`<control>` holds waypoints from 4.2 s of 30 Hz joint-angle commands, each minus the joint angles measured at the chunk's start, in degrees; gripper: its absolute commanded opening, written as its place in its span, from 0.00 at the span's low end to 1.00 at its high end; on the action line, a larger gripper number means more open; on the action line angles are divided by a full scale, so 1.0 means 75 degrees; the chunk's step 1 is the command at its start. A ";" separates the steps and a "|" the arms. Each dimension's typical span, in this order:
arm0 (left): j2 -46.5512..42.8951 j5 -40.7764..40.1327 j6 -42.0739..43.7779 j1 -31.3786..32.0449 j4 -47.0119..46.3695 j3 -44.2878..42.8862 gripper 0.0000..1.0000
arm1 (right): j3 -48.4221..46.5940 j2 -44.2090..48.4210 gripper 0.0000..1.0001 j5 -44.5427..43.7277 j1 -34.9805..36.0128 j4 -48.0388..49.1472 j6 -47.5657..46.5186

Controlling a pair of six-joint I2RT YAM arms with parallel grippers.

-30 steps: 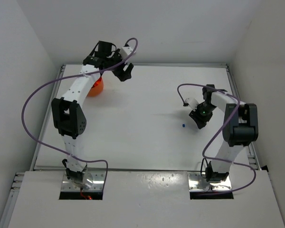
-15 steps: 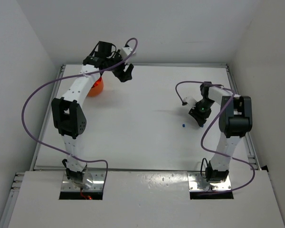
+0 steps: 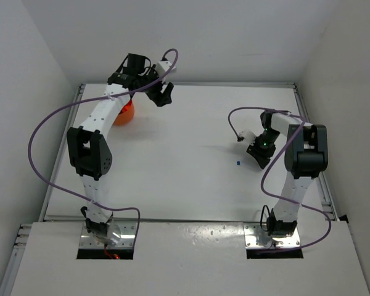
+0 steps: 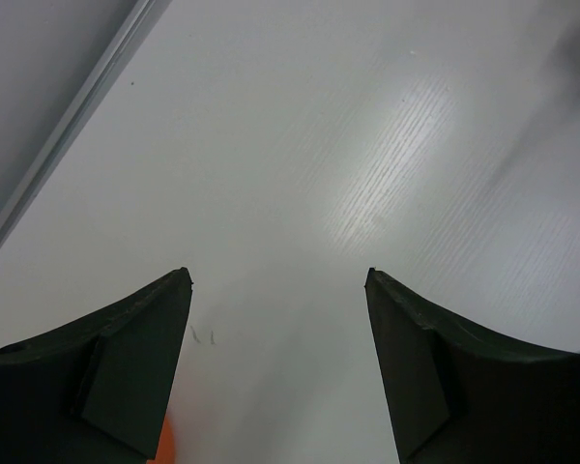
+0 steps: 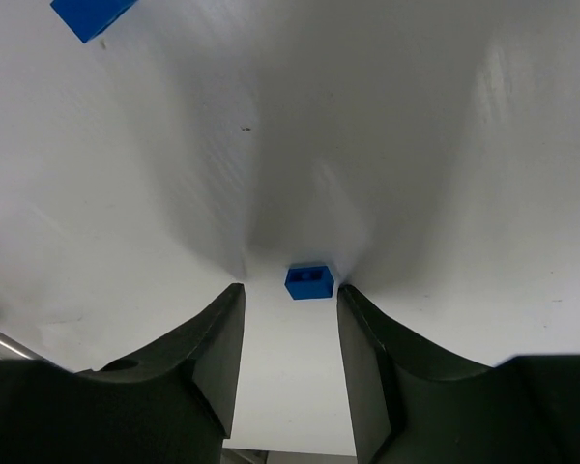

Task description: Sort the legos into containers by color

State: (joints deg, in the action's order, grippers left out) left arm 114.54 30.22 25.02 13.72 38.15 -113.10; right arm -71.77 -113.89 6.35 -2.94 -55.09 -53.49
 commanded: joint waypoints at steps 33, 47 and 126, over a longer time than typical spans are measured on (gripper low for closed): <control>0.0302 0.0377 -0.0277 -0.0106 -0.0013 -0.0459 0.79 | 0.0253 -0.0237 0.45 0.0091 0.0661 0.1345 -0.0930; 0.0302 0.0377 -0.0277 -0.0106 -0.0013 -0.0459 0.79 | 0.0990 0.0043 0.43 -0.0272 0.0591 0.1134 -0.1153; -0.1878 0.2276 -0.2703 0.1570 -0.5392 0.4896 0.61 | -0.0721 -0.0413 0.00 0.9805 0.1599 1.0392 1.6742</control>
State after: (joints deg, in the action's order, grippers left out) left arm 101.14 47.55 5.26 24.75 2.39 -76.62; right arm -78.43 -119.98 76.20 7.88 18.20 69.45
